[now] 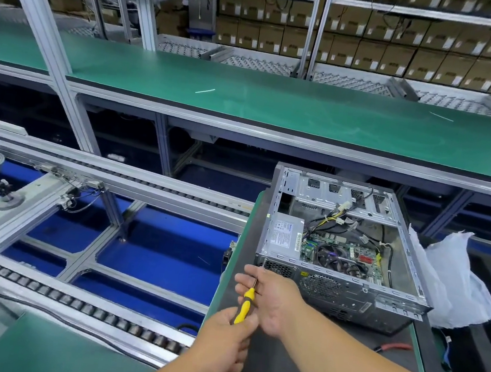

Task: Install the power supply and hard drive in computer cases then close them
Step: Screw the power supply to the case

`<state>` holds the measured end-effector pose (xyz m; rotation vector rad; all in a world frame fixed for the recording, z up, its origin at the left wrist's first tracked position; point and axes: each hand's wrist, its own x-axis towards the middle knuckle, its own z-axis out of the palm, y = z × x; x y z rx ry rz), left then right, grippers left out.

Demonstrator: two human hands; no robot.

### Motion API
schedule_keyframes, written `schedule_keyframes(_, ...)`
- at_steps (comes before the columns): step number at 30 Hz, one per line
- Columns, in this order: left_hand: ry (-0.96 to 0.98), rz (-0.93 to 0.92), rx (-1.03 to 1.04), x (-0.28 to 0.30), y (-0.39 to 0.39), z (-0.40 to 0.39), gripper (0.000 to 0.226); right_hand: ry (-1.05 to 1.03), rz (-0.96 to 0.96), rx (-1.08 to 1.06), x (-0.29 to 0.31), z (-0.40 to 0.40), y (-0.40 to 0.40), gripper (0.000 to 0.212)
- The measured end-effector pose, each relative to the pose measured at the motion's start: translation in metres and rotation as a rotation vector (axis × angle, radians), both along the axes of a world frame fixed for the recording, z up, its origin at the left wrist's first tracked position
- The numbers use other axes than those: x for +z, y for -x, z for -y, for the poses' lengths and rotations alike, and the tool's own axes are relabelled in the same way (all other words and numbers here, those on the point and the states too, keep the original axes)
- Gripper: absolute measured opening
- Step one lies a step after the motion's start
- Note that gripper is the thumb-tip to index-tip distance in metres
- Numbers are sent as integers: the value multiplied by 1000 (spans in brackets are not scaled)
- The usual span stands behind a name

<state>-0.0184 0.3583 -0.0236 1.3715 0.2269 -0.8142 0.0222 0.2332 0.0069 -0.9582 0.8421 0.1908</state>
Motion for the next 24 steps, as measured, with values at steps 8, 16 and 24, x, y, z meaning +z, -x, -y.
schedule_keyframes(8,203,-198,115,4,6,13,41,125,-53,14,0,7,-4,22)
schedule_keyframes(16,-174,127,60,-9,8,23,17,234,14,138,-1,16,7,19)
schedule_keyframes(24,498,-482,238,8,10,25,37,230,3,110,-1,13,2,17)
